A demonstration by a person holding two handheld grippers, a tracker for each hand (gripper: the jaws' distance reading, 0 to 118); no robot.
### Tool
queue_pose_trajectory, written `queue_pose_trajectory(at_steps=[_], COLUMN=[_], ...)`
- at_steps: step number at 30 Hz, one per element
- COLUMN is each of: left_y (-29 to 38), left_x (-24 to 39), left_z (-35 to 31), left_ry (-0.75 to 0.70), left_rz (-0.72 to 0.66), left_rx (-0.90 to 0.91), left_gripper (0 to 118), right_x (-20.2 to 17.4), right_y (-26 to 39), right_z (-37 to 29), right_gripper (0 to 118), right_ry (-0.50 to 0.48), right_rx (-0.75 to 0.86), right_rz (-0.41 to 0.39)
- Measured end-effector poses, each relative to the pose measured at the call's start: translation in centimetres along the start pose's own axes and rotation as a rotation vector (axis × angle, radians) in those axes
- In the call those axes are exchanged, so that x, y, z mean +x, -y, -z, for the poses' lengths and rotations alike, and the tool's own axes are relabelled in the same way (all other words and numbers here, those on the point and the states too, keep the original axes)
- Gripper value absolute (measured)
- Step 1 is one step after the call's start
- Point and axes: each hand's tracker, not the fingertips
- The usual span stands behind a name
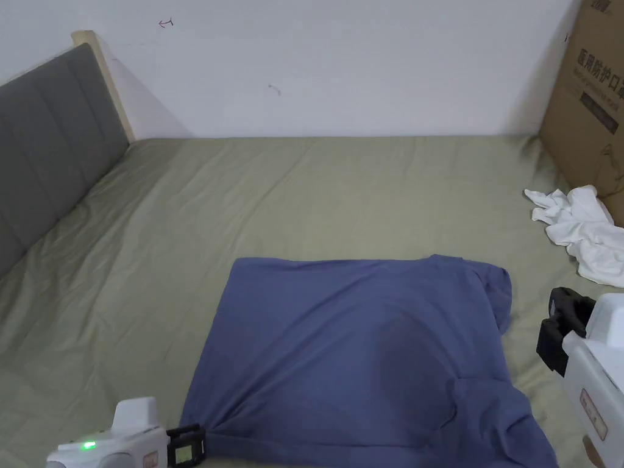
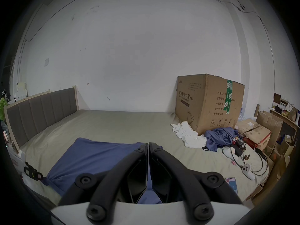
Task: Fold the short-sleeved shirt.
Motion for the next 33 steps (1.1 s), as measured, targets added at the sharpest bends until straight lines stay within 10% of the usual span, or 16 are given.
queue_pose_trajectory(at_steps=[7, 11, 14, 19, 26, 30, 33], left_y=[1.3, 1.5, 1.6, 1.3, 0.9, 0.8, 0.5], left_x=[0.4, 1.1, 1.3, 1.4, 1.6, 1.6, 1.1], left_z=[3.0, 2.9, 2.6, 1.4, 0.7, 0.6, 0.9], left_ry=[-0.002, 0.067, 0.052, 0.067, 0.072, 0.08, 0.085], left_rz=[0.035, 0.006, 0.05, 0.05, 0.032, 0.034, 0.029], left_rx=[-0.03, -0.035, -0.015, -0.002, 0.012, 0.027, 0.032], left_gripper=[79, 7, 5, 5, 5, 5, 5], right_x=[0.7, 1.9, 2.7, 3.5, 2.7, 2.4, 2.2], right_y=[1.8, 3.3, 5.7, 12.5, 17.5, 17.4, 16.4], right_z=[0.3, 0.6, 1.2, 2.2, 2.6, 2.6, 2.1], right_gripper=[2, 2, 4, 102, 93, 14, 9], right_ry=[0.0, 0.008, 0.019, 0.016, -0.006, -0.029, -0.061], right_rx=[-0.063, -0.129, -0.245, -0.457, -0.651, -0.651, -0.637], right_rz=[-0.001, 0.013, 0.041, 0.102, 0.122, 0.147, 0.2])
